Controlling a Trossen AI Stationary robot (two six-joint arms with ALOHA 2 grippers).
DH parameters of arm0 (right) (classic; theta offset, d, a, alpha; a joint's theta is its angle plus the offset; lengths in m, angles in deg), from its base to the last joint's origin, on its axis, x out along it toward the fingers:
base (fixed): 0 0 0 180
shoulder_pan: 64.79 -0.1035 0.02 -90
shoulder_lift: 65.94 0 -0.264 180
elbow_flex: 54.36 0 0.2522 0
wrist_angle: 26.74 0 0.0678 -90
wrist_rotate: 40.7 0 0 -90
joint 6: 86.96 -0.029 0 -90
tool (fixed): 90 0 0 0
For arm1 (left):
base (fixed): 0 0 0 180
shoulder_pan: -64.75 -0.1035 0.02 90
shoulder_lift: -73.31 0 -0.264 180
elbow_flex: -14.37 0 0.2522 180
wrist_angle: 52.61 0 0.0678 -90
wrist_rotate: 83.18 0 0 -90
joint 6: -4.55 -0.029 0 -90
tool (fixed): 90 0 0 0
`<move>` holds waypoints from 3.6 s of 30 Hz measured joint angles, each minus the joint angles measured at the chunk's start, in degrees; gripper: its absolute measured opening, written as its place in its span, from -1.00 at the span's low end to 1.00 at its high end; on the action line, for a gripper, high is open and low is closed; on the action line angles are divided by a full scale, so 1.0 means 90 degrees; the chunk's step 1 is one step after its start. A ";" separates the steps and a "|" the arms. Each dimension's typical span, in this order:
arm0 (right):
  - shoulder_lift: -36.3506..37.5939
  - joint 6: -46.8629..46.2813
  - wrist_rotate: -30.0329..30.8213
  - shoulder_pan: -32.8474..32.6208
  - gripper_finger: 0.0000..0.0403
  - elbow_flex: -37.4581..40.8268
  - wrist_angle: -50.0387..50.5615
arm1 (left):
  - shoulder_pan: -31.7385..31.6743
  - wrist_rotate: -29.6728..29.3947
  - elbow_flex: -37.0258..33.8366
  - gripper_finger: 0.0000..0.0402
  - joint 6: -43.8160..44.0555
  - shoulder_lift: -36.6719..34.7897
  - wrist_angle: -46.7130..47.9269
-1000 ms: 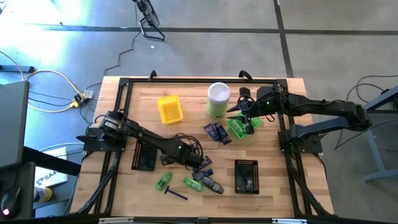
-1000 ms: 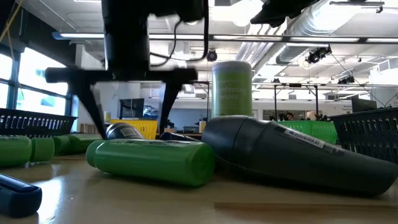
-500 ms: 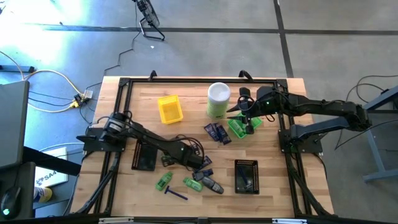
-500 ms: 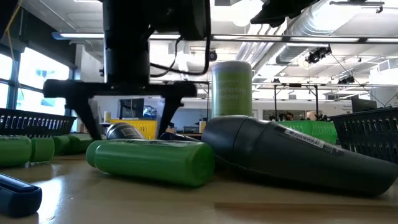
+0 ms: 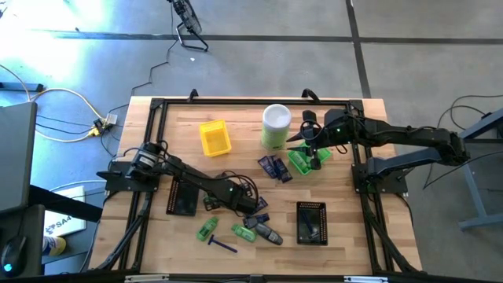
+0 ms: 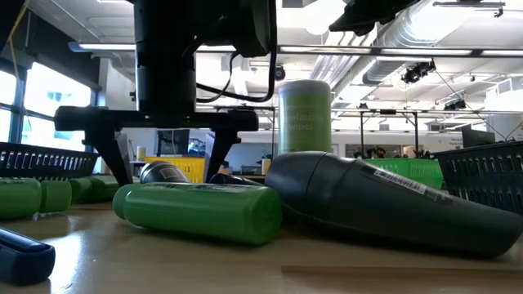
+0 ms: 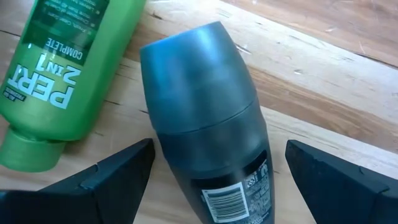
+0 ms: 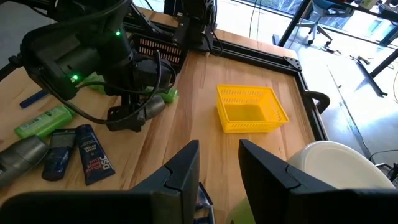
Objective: Pick & Place Travel size toiletries
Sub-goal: Put the top deodorant into the yellow bin
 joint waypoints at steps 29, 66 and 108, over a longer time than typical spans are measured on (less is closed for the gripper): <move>0.0000 0.0000 0.0000 -0.0001 -0.48 0.0000 0.0005 | 0.0002 0.0046 -0.0017 0.44 -0.0017 0.0017 0.0030; 0.0000 0.0002 0.0000 -0.0001 -0.48 0.0000 0.0005 | 0.0000 0.0070 -0.0019 0.20 -0.0019 0.0019 -0.0018; 0.0000 0.0024 0.0001 0.0000 -0.48 0.0000 0.0005 | 0.0005 0.0085 -0.0012 0.04 -0.0068 0.0019 -0.0028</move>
